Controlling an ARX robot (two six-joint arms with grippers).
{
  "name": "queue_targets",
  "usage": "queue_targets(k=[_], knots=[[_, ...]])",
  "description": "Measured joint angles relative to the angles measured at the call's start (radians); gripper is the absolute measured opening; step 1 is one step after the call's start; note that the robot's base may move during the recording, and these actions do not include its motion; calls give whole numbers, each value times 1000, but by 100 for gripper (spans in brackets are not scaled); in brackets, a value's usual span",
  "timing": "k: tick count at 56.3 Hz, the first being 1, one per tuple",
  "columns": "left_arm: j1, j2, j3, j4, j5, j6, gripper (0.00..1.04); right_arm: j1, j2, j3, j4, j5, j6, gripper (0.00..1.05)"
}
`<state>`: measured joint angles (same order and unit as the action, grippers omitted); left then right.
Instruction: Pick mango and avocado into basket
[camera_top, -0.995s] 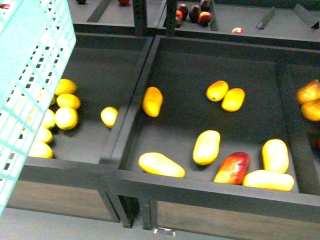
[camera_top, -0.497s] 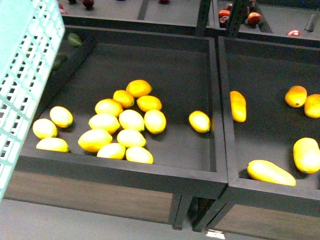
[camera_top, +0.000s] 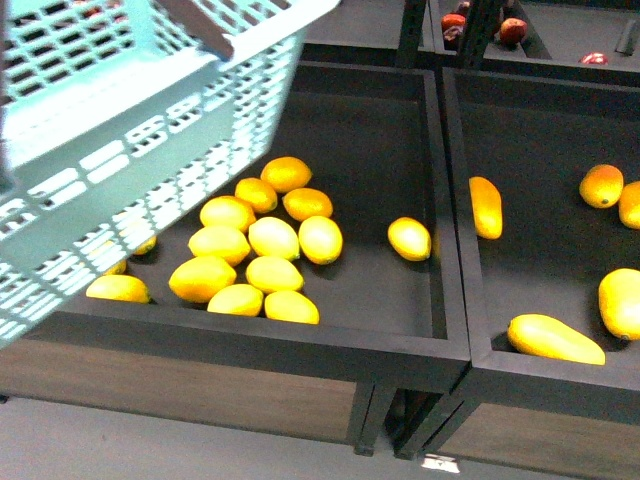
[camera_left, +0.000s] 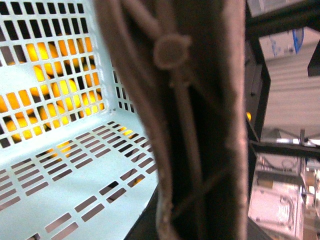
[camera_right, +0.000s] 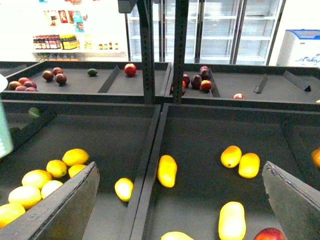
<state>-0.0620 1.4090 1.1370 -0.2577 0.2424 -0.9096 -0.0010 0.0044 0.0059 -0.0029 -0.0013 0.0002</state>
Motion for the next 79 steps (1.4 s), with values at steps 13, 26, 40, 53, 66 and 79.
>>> queue_targets(k=[13,26,40,53,66,79], knots=[[-159,185,126,-34,66,11,6,0,0,0,0,0,0,97],[-282,241,179,8,104,36,6,0,0,0,0,0,0,97],[-299,258,184,10,102,50,6,0,0,0,0,0,0,97],[-293,259,184,10,91,53,6,0,0,0,0,0,0,97],[-294,259,184,10,98,53,6,-33,87,66,-161,-57,91,97],[-293,260,184,10,94,53,6,-344,599,148,48,-167,228,97]])
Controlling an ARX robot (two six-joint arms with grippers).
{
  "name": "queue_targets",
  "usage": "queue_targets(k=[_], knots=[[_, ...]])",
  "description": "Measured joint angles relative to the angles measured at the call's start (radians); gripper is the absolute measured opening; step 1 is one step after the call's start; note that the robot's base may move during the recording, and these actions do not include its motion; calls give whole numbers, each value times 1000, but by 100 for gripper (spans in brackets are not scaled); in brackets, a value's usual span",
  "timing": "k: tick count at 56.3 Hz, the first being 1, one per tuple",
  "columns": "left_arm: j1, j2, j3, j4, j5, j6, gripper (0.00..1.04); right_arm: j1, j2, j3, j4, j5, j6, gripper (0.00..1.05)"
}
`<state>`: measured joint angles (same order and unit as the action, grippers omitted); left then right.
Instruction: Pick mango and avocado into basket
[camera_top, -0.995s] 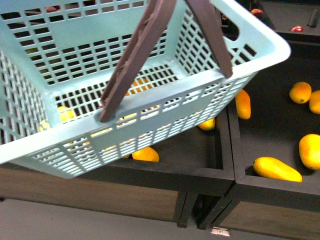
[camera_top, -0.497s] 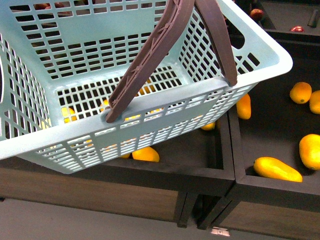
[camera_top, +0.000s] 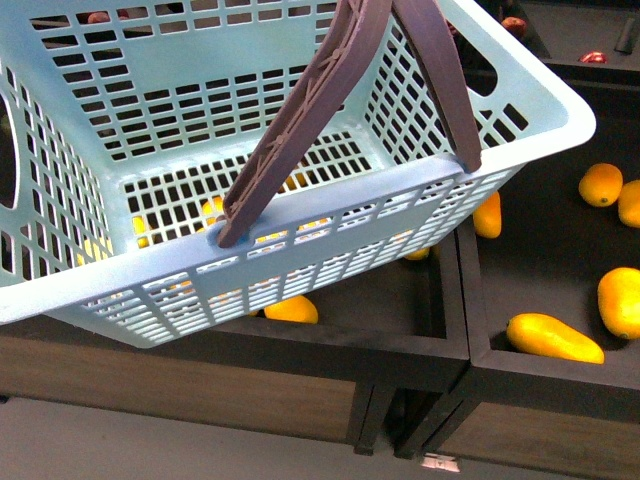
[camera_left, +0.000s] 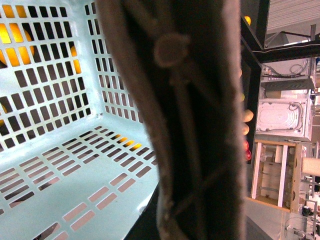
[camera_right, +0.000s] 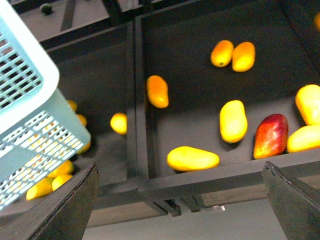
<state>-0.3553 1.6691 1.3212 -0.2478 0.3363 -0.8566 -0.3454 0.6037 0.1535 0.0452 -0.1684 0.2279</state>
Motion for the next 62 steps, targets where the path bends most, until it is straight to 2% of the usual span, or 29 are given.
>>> queue_targets(k=[7,13,24,30,41,52,62], knots=[[0,0,0,0,-1,3,6,-96,272,58,238,17,-14,97],[0,1,0,0,2,3,6,-125,486,113,390,45,-22,97],[0,1,0,0,2,3,6,-84,850,222,580,88,-54,97],[-1,1,0,0,1,3,6,-55,1035,301,636,108,-95,97],[0,1,0,0,1,3,6,-53,1355,498,623,108,-132,97],[0,1,0,0,1,3,6,-59,1609,728,497,69,-145,97],[-1,1,0,0,1,3,6,-40,1744,895,399,83,-144,97]])
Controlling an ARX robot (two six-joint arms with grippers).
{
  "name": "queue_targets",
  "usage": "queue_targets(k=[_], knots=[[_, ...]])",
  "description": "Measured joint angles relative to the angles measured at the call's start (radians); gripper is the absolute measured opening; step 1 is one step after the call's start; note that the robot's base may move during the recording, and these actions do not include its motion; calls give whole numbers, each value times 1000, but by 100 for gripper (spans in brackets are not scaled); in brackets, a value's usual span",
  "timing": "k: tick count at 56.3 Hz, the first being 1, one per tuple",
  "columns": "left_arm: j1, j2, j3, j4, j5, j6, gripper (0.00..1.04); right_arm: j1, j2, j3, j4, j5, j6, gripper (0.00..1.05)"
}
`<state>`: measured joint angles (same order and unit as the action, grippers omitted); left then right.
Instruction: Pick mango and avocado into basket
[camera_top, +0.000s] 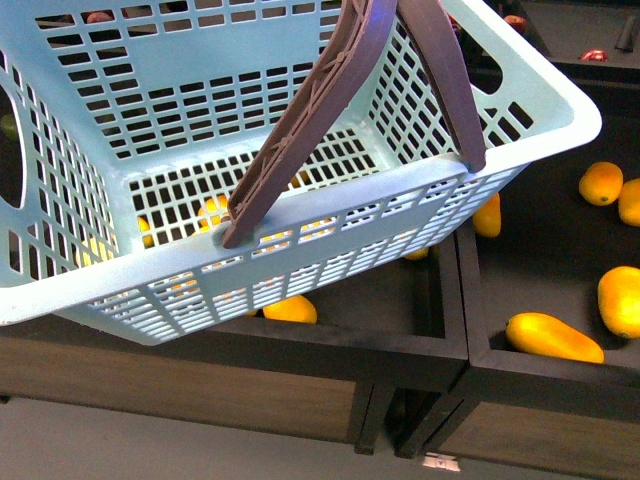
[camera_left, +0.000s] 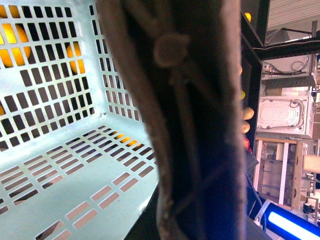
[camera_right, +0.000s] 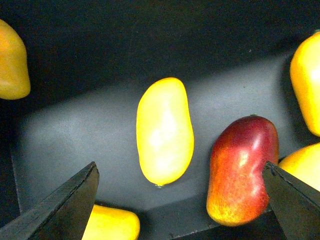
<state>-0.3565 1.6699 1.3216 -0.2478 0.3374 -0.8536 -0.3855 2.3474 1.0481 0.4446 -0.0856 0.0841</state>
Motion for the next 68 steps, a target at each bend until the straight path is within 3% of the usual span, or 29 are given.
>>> queue_targets(k=[33,68], knots=[[0,0,0,0,0,0,6,59,295,368,-172,33,62,97],[0,0,0,0,0,0,6,42,454,548,-282,47,109,97]])
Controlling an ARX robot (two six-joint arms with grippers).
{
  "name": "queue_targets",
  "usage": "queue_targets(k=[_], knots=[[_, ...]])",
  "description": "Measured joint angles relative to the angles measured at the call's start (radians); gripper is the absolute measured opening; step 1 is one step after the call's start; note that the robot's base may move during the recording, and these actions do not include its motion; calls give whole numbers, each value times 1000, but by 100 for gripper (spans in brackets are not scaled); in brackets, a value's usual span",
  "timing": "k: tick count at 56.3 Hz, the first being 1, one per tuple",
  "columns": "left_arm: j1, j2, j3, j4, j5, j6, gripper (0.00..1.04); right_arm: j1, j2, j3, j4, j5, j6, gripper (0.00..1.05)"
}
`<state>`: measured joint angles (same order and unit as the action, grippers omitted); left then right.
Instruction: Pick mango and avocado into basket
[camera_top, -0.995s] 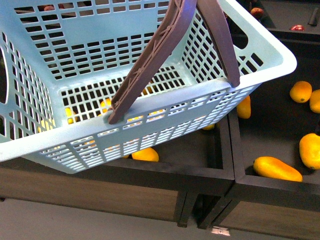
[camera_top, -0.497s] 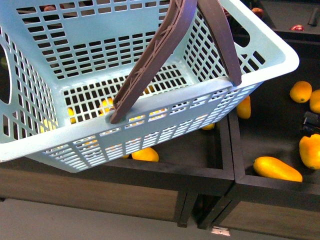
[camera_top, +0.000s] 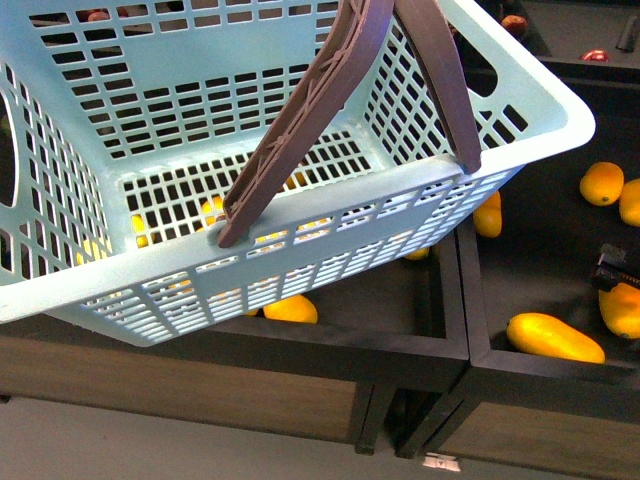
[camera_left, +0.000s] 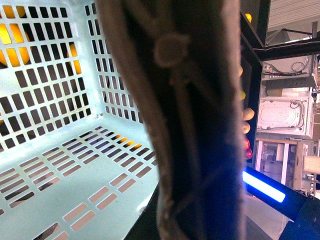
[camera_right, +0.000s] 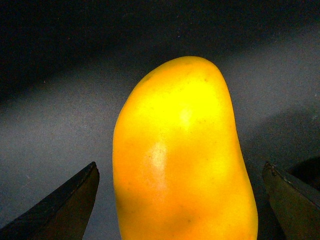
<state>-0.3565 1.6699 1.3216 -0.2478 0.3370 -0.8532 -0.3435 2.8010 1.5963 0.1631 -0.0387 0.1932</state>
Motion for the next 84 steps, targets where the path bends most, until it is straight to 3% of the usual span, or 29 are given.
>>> queue_targets(k=[2,10,14,36,56,65,84], knots=[[0,0,0,0,0,0,6,0,2,2,-2,-1,3,96],[0,0,0,0,0,0,6,-2,6,10,-13,-6,24,70],[0,0,0,0,0,0,6,-4,6,6,-9,-20,43,65],[0,0,0,0,0,0,6,-35,-208,-274,173,-124,49,63],[0,0,0,0,1,0,6,-10,-743,-621,322,-326,72,63],[0,0,0,0,0,0,6,48,-959,-671,332,-370,133,63],[0,0,0,0,2,0,6,322,-1159,-694,370,-339,222,63]])
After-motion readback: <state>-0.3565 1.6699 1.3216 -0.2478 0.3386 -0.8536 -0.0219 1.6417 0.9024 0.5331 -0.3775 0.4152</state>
